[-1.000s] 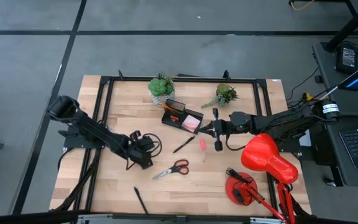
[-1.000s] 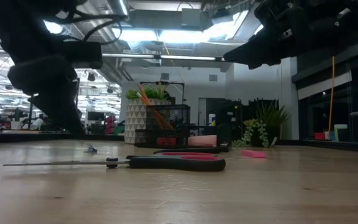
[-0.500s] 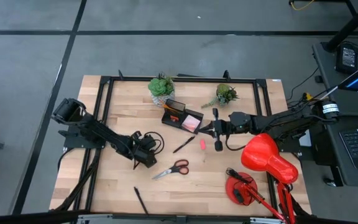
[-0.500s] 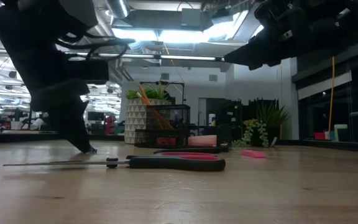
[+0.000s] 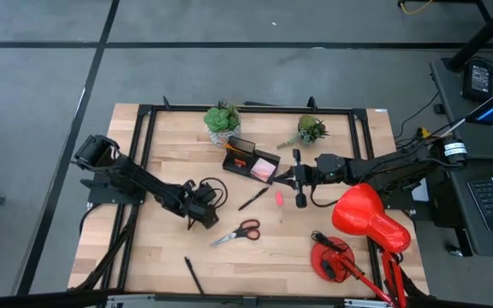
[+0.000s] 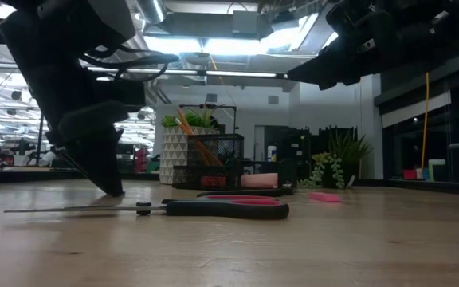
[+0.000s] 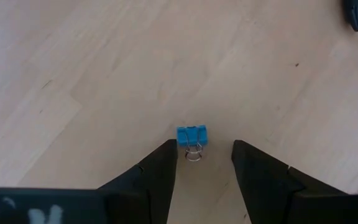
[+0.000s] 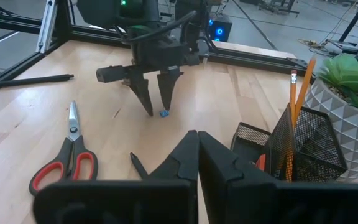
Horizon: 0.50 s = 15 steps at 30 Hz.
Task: Pick and place office supplies into organizer
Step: Put the blue binder clip into the black desk organizer
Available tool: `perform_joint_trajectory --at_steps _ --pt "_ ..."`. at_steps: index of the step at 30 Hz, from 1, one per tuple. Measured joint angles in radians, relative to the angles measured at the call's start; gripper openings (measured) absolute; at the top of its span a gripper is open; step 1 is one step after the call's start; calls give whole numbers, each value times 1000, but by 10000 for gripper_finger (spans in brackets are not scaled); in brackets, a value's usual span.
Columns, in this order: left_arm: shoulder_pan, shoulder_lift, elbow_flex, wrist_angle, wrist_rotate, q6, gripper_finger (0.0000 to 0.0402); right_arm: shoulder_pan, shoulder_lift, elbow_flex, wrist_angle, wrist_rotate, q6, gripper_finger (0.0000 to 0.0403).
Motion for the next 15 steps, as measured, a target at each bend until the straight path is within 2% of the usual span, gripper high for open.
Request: perform_joint_trajectory --at_steps 15 --pt "3 4 -2 -1 -44 17 155 0 0 0 0 0 0 12"
